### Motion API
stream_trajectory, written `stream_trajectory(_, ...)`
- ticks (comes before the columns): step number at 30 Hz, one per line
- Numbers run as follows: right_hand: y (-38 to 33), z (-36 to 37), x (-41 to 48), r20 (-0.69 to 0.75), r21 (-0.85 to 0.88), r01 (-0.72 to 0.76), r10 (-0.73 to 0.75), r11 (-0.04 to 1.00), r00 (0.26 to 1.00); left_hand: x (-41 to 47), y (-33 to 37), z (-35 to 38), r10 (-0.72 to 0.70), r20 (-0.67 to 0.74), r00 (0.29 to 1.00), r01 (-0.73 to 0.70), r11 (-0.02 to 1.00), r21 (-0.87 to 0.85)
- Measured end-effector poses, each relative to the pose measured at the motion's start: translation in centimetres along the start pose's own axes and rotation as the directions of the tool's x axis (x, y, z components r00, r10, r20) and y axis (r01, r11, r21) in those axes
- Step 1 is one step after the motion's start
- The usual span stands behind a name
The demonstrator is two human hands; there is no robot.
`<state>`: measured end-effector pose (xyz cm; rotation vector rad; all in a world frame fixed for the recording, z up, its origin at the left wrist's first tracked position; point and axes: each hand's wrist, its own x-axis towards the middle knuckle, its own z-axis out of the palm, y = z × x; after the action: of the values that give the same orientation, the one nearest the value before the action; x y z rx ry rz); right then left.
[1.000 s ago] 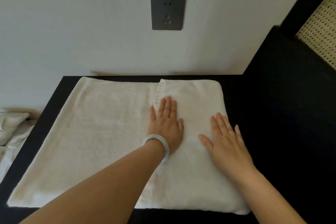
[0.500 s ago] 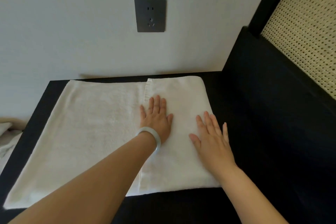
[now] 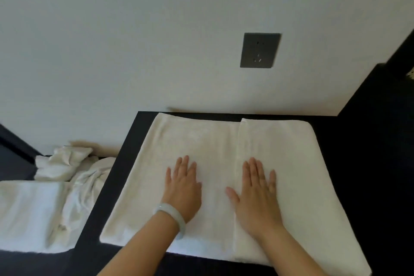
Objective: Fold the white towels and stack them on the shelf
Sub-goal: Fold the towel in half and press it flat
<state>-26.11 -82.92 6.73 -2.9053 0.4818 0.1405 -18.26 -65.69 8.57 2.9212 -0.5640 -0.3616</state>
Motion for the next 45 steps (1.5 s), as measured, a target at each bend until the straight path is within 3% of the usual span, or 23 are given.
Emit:
stream_trajectory(3,-0.4,0.2,0.3,-0.004,-0.05,-0.068,0.068,0.996,0.998,0.9,-6.3,-1.8,-0.241,-0.007,0.971,0.241,0.97,-0.029)
stream_trajectory(6,-1.3,-1.2,2.6,-0.131,-0.114,-0.13,0.115,0.985,0.985,1.7,-9.4,-2.7,-0.386,0.036,0.922,0.387,0.912,-0.132)
stream_trajectory(9,-2.1,-2.7,5.1,-0.166,-0.108,-0.18,0.161,0.978,0.973,2.4,-10.1,-3.3,-0.392,0.035,0.919,0.394,0.911,-0.123)
stream_trajectory(11,-2.0,-2.7,6.3,-0.153,-0.063,-0.196,0.185,0.979,0.971,2.9,-10.2,-3.4,-0.399,0.047,0.916,0.4,0.893,-0.206)
stream_trajectory(15,-1.6,-3.1,7.1,-0.145,0.147,-0.218,0.239,0.965,0.96,4.0,-11.6,-4.1,-0.484,0.138,0.864,0.496,0.776,-0.39)
stream_trajectory(19,-1.8,-2.8,6.5,-0.194,0.367,-0.135,0.217,0.92,0.957,4.3,-13.9,-5.6,-0.422,0.298,0.856,0.516,0.67,-0.534)
stream_trajectory(22,-1.4,-1.9,5.3,-0.157,0.345,-0.027,0.087,0.938,0.984,3.8,-14.3,-7.5,-0.221,0.487,0.845,0.532,0.428,-0.73)
stream_trajectory(25,-0.6,-2.3,4.0,-0.088,0.506,0.011,0.039,0.863,0.995,3.2,-12.1,-10.3,0.051,0.456,0.888,0.412,0.35,-0.841)
stream_trajectory(28,1.1,-3.6,2.3,0.023,0.799,-0.094,0.126,0.594,0.992,3.0,-6.8,-12.8,0.236,0.351,0.906,0.243,0.387,-0.89)
stream_trajectory(31,3.3,-5.3,1.0,0.07,0.877,-0.174,0.239,0.448,0.968,3.3,0.2,-13.6,0.341,0.292,0.894,0.114,0.456,-0.882)
stream_trajectory(33,4.9,-6.5,0.2,0.062,0.913,-0.181,0.316,0.365,0.947,3.7,5.4,-13.0,0.364,0.28,0.888,0.096,0.45,-0.888)
stream_trajectory(37,9.2,-8.5,-1.2,0.053,0.936,-0.218,0.503,0.275,0.863,3.8,15.2,-9.9,0.414,0.276,0.867,0.049,0.482,-0.875)
stream_trajectory(39,11.5,-8.8,-1.9,0.067,0.896,-0.311,0.593,0.319,0.802,3.6,18.3,-7.5,0.517,0.293,0.804,-0.124,0.628,-0.768)
stream_trajectory(41,13.0,-8.8,-2.3,0.095,0.76,-0.463,0.626,0.456,0.774,3.9,19.0,-5.3,0.585,0.259,0.769,-0.44,0.777,-0.45)
stream_trajectory(43,13.4,-8.4,-2.3,0.204,0.566,-0.582,0.586,0.583,0.785,4.9,17.7,-3.8,0.618,0.192,0.763,-0.614,0.785,-0.087)
stream_trajectory(45,12.9,-8.0,-1.8,0.282,0.376,-0.614,0.545,0.694,0.789,6.1,15.2,-2.7,0.614,0.205,0.762,-0.644,0.752,0.142)
